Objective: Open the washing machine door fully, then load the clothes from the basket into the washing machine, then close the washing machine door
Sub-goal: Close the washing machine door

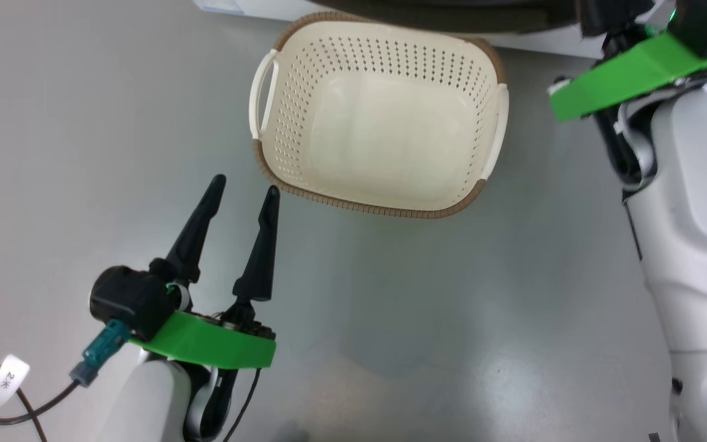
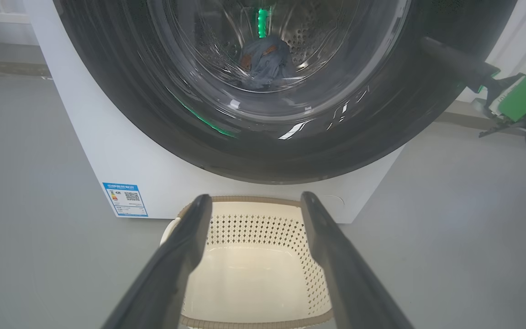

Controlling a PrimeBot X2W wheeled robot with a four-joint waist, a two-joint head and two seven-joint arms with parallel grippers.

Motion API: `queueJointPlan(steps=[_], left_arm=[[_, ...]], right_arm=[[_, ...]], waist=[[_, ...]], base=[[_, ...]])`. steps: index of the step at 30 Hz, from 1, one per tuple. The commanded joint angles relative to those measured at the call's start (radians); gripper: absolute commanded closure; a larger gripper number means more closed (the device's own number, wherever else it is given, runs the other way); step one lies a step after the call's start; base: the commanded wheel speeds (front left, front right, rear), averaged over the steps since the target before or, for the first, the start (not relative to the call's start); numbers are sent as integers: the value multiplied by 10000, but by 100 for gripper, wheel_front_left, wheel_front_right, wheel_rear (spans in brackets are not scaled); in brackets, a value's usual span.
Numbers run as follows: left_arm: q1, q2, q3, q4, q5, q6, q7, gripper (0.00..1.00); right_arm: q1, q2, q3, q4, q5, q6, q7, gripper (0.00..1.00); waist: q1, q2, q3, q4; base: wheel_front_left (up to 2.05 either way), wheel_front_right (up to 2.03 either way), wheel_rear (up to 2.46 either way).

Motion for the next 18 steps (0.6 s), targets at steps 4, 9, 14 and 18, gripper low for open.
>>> queueJointPlan(steps=[4, 9, 14, 18], left_arm=[[-198, 189, 166, -345, -69, -25, -63, 0], [-287, 189, 73, -439, -77, -25, -63, 0], [-345, 189, -29, -487, -70, -25, -63, 0], [-368, 189, -63, -510, -63, -25, -63, 0]], right_arm=[[-905, 142, -245, 266, -189, 4, -45, 100], [-1609, 197, -654, 614, -363, 4, -46, 100], [-2080, 226, -932, 912, -512, 4, -46, 100], [-2306, 204, -1048, 1052, -580, 4, -46, 100]], waist=[[0, 0, 425, 121], [0, 0, 600, 155], [0, 0, 673, 185], [0, 0, 713, 196]], base=[[0, 0, 0], [0, 0, 0], [0, 0, 0], [0, 0, 0]])
